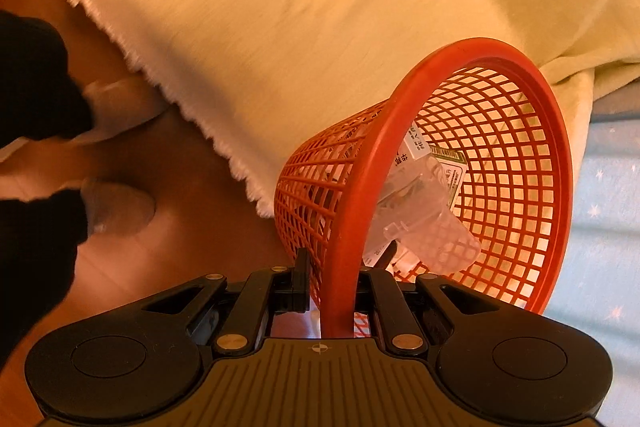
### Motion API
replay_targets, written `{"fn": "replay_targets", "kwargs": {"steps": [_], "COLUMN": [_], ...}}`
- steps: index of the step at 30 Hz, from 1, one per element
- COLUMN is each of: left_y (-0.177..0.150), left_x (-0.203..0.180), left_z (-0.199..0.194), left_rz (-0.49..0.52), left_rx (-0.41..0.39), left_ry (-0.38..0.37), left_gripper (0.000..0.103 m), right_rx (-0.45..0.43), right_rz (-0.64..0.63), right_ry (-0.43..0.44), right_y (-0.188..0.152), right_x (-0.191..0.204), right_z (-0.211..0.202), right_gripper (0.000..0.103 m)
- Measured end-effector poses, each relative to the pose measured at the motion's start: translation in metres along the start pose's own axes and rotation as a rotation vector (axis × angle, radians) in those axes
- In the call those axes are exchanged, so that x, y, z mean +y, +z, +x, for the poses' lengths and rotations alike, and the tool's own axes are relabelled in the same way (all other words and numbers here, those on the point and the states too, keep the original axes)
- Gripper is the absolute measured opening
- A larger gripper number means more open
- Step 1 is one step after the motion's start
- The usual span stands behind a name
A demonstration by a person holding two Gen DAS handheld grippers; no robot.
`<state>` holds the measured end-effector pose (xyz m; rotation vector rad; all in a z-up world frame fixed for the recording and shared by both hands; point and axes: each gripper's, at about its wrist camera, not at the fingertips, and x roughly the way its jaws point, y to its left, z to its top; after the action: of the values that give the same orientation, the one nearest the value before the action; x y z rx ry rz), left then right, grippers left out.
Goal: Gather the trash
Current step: 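Lower the red wastebasket with the right tool onto the floor beside the sofa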
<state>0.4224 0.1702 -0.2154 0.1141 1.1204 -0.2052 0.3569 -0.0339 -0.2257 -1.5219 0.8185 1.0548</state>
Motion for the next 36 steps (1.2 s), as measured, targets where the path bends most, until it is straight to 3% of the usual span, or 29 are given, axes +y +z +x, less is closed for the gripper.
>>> {"fn": "replay_targets", "kwargs": {"steps": [10, 20, 27, 36], "left_y": [-0.059, -0.127, -0.17, -0.224], "left_x": [-0.069, -0.121, -0.15, -0.185], "left_z": [-0.009, 0.03, 0.084, 0.195], "left_rz": [-0.009, 0.006, -0.07, -0.184], "left_rx": [0.007, -0.007, 0.001, -0.019], "left_ry": [-0.026, -0.062, -0.007, 0.059], "left_gripper": [0.096, 0.097, 0.097, 0.097], "right_rx": [0.08, 0.137, 0.132, 0.074], "right_rz": [0.065, 0.116, 0.1, 0.01], "right_ry": [0.016, 0.01, 0.042, 0.021], "right_y": [-0.064, -0.088, -0.113, -0.131], "right_x": [0.073, 0.135, 0.169, 0.197], "right_z": [0.015, 0.082, 0.161, 0.318], "right_gripper": [0.006, 0.006, 0.007, 0.008]}}
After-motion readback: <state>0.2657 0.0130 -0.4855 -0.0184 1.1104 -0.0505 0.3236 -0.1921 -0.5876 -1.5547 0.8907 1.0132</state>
